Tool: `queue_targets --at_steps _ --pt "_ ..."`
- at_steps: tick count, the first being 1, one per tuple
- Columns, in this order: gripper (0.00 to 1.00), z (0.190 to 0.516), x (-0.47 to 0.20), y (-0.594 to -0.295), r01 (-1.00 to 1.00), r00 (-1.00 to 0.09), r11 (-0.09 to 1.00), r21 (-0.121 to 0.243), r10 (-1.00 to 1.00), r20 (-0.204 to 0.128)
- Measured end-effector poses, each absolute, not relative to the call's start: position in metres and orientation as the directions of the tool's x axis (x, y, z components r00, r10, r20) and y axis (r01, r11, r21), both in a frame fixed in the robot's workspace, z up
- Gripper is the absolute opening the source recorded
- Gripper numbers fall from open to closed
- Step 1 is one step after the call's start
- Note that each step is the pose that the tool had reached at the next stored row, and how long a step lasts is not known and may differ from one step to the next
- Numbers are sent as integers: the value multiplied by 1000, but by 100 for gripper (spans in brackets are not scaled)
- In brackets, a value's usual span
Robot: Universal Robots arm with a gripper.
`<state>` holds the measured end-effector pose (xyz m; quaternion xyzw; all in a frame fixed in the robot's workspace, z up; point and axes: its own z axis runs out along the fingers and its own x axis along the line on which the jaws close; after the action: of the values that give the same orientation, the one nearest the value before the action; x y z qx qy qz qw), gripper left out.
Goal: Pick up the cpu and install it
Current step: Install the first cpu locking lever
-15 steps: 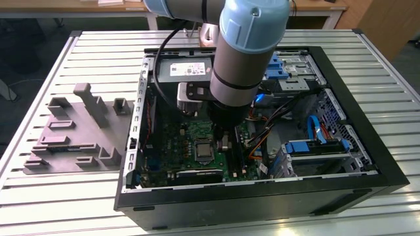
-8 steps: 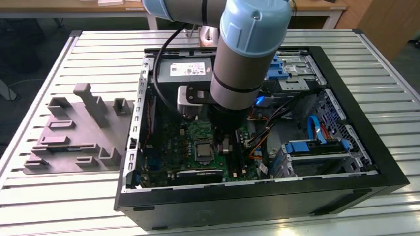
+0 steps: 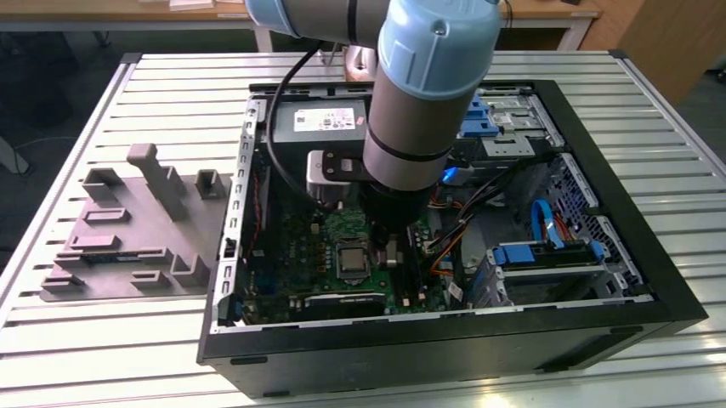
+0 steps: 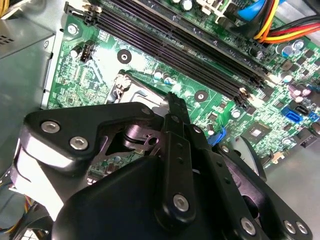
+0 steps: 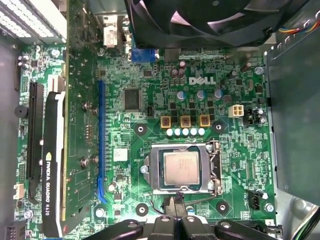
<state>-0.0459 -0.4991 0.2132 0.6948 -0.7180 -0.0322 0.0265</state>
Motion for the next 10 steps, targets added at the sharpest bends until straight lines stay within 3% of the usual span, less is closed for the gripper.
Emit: queue_targets --at_steps 10 --pt "11 208 -46 -503 -997 -17 17 77 -1000 -7"
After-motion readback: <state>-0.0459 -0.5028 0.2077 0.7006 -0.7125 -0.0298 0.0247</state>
